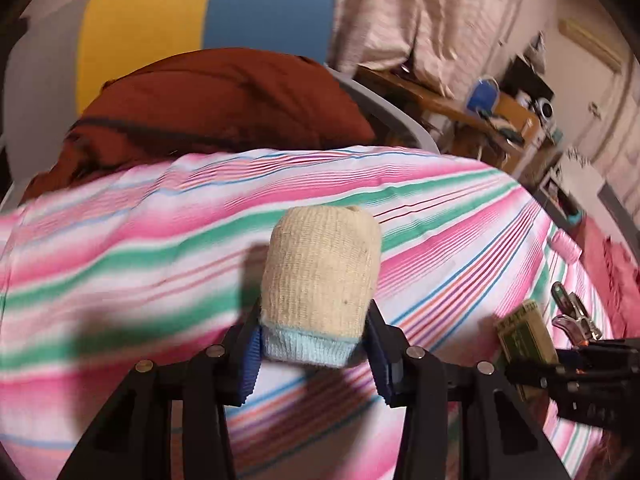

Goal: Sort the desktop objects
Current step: 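Grasp the green-labelled box with the right tool while the left tool grasps the cream sock, then carry the cream sock and green-labelled box over the gold tray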

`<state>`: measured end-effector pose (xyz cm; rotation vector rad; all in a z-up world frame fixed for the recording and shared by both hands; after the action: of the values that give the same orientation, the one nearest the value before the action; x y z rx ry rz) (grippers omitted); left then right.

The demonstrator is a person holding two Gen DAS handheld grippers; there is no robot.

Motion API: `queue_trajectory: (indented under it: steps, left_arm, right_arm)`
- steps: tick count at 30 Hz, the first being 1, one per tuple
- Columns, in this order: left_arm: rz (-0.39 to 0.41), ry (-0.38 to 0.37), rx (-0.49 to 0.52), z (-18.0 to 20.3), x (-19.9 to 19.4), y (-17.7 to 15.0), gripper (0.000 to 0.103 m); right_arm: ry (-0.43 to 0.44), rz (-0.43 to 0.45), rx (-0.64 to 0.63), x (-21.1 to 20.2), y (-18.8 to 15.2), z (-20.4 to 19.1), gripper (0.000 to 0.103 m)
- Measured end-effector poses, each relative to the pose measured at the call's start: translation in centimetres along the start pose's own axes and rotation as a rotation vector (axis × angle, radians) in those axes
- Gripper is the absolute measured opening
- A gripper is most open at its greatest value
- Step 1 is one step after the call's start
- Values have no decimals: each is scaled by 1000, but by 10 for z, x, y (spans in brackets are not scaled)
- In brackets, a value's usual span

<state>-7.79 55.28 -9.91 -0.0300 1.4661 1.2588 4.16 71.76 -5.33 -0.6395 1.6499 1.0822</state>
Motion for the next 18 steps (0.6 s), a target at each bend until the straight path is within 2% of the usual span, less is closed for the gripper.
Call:
queue_trajectory:
  steps: [2, 3, 5, 9, 10, 11, 18]
  left_arm:
    - [14, 14, -25, -8, -10, -10, 45]
    - [19, 20, -36, -11, -16, -14, 45]
    - [32, 26, -74, -23, -30, -26, 45]
    - [58, 40, -142, -43, -57, -46, 45]
    - [65, 37, -156, -48, -64, -51, 45]
    - [72, 37, -173, -53, -71, -56, 45]
    - [108, 26, -278, -86, -108, -87, 45]
  right_arm:
    - [-9, 7, -19, -3, -1, -6, 30]
    - [-9, 11, -29, 3, 11, 2, 30]
    - [-14, 29, -51, 2, 23, -11, 30]
    - [-44, 123, -135, -20, 16, -19, 30]
    - [-53, 145, -164, -13, 29, -42, 30]
    - [-62, 165, -190, -10, 33, -48, 30]
    - [-178, 300, -365, -23, 34, -94, 30]
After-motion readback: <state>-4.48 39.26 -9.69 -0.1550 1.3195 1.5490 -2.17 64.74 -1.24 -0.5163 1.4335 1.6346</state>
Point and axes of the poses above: each gripper's, at about its wrist camera, not at the fingertips, and x roughly the way its jaws point, z to its right, y to its top, the point moved 1 cm from there along x, roughly the way its jaws point, and after that the axes turned 2 degrees about z, right-handed, at the moved point
